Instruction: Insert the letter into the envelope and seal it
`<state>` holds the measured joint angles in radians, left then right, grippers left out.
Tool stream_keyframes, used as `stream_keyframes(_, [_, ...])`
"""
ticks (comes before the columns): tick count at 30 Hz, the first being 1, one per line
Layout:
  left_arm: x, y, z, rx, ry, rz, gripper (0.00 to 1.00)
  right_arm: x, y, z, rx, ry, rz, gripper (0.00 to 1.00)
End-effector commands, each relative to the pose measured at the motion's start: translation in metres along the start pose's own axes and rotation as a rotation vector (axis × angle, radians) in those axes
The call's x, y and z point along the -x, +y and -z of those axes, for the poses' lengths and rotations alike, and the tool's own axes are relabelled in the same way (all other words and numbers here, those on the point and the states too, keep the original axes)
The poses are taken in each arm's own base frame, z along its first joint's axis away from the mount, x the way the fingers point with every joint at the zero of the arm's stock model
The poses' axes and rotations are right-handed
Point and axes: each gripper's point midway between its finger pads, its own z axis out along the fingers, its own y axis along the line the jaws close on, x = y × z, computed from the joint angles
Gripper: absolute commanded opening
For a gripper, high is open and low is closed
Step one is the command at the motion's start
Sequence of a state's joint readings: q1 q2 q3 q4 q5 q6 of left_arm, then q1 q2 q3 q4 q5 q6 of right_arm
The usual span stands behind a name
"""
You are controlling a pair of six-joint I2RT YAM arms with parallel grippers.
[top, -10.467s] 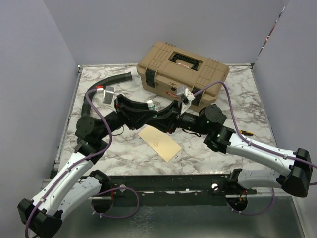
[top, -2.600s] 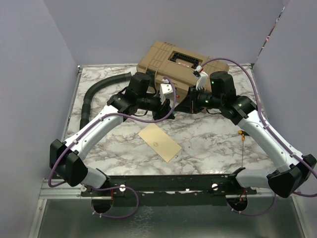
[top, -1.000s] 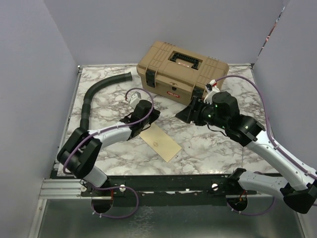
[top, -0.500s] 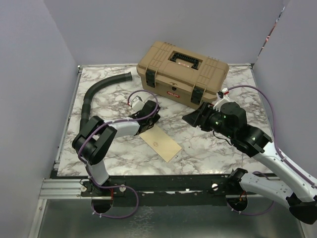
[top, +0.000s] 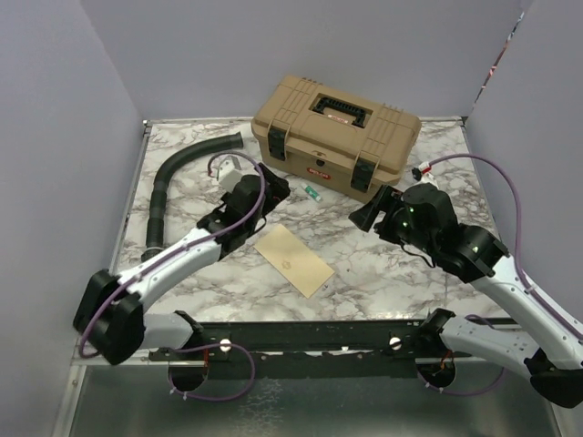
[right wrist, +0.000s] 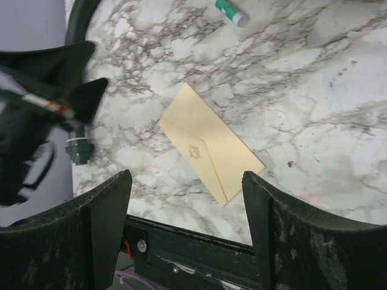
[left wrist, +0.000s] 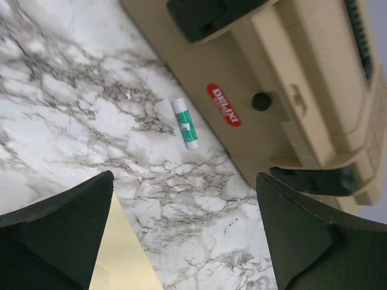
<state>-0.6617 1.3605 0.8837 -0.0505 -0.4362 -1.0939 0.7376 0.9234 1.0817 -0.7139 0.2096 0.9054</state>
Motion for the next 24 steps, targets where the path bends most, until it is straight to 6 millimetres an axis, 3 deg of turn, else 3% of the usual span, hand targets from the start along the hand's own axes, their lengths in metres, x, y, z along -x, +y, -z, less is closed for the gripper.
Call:
stream_keyframes(1, [0.041,0.024,0.052,0.043,-0.091,-0.206,0.99,0.012,-0.031,0.020,-0.129,-0.070,0.002,0.78])
stream_keyframes(9, [0.120,0.025,0.161,-0.013,-0.228,-0.394,0.99,0.037,-0.032,0.047,-0.154,-0.138,0.073,0.80])
stream_keyframes(14, [0.162,0.035,0.218,0.006,-0.328,-0.433,0.99,0.047,-0.026,0.058,-0.152,-0.153,0.101,0.81])
stream_keyframes(18, [0.186,0.036,0.251,-0.003,-0.381,-0.450,0.99,0.057,-0.021,0.068,-0.140,-0.175,0.118,0.81])
stream_keyframes(24, [0.198,0.034,0.275,-0.012,-0.371,-0.567,0.99,0.065,-0.012,0.076,-0.107,-0.196,0.130,0.81])
